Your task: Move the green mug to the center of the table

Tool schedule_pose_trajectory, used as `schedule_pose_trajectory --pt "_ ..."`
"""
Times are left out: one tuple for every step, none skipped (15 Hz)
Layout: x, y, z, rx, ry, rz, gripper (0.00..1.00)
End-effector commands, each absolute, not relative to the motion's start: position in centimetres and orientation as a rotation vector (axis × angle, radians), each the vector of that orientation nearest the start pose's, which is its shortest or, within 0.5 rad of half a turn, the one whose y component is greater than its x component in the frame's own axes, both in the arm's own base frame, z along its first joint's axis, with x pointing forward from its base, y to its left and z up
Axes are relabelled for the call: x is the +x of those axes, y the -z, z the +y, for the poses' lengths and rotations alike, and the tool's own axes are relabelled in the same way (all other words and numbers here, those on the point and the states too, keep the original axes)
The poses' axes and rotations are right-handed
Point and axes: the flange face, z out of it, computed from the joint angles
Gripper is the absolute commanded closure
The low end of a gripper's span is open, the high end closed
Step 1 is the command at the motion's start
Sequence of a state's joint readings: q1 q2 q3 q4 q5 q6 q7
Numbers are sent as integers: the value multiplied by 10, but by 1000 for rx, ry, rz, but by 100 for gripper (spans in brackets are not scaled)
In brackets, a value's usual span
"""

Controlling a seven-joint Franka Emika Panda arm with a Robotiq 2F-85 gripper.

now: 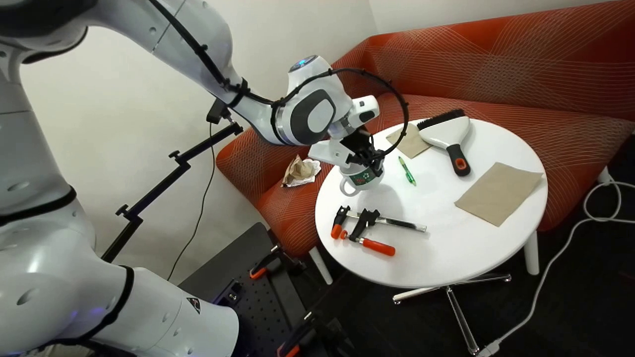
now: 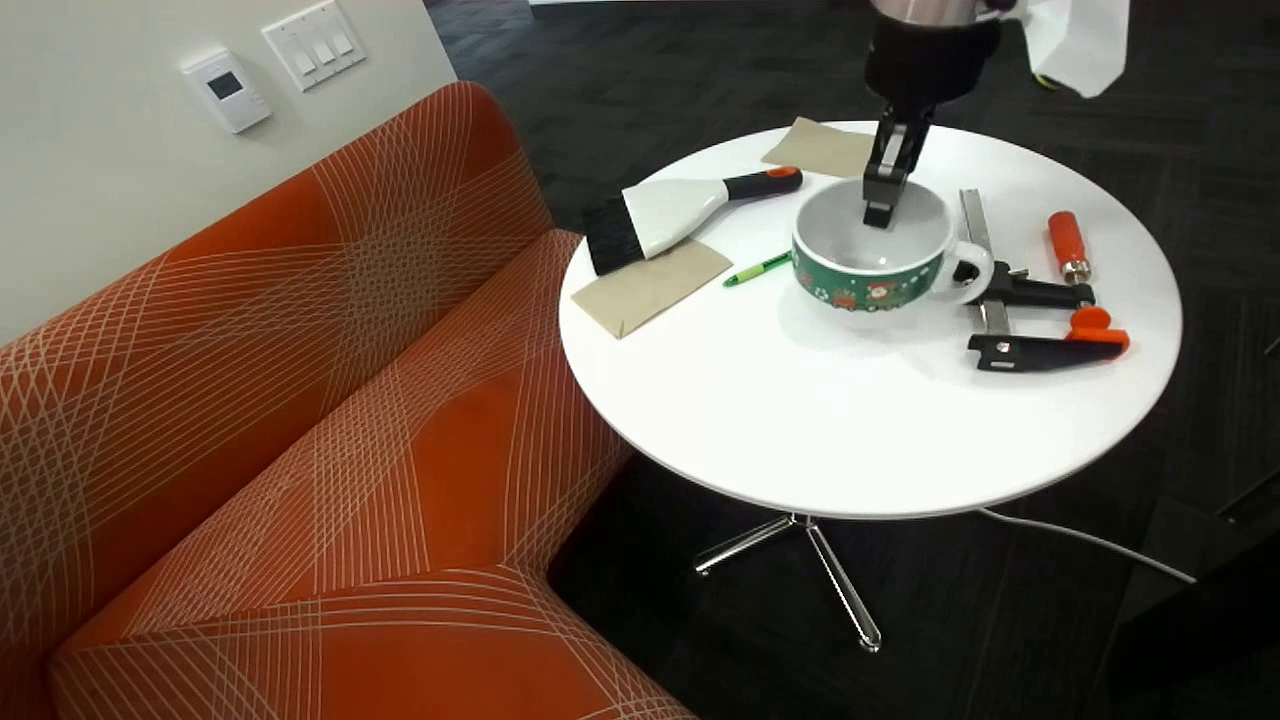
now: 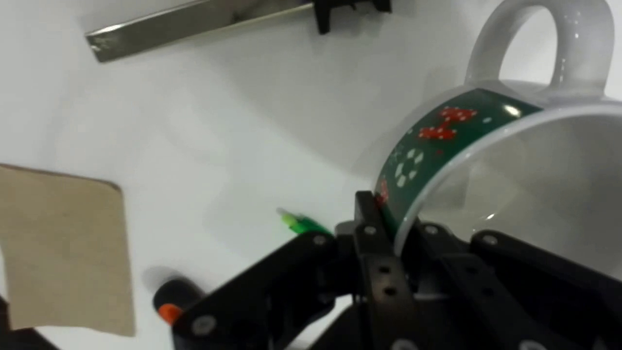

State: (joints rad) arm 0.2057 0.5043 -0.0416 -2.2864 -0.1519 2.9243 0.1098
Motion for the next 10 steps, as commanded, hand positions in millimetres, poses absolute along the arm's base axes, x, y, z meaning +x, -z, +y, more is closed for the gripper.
schedule_pose_trajectory --pt "540 -187 64 -3208 285 -129 97" --pt "545 -193 54 -3219 311 -72 97" --pt "550 -198 44 -3235 337 -7 97" --pt "555 -201 35 -3249 362 59 97" --pt "560 -203 27 -3262 384 125 97" --pt "565 -203 19 -3273 397 195 97" --pt "569 -202 13 -3280 399 259 97" --pt "572 -201 9 -3284 394 313 97" --pt "576 -200 5 -3288 378 355 97" --pt "578 -197 3 -3291 358 387 97"
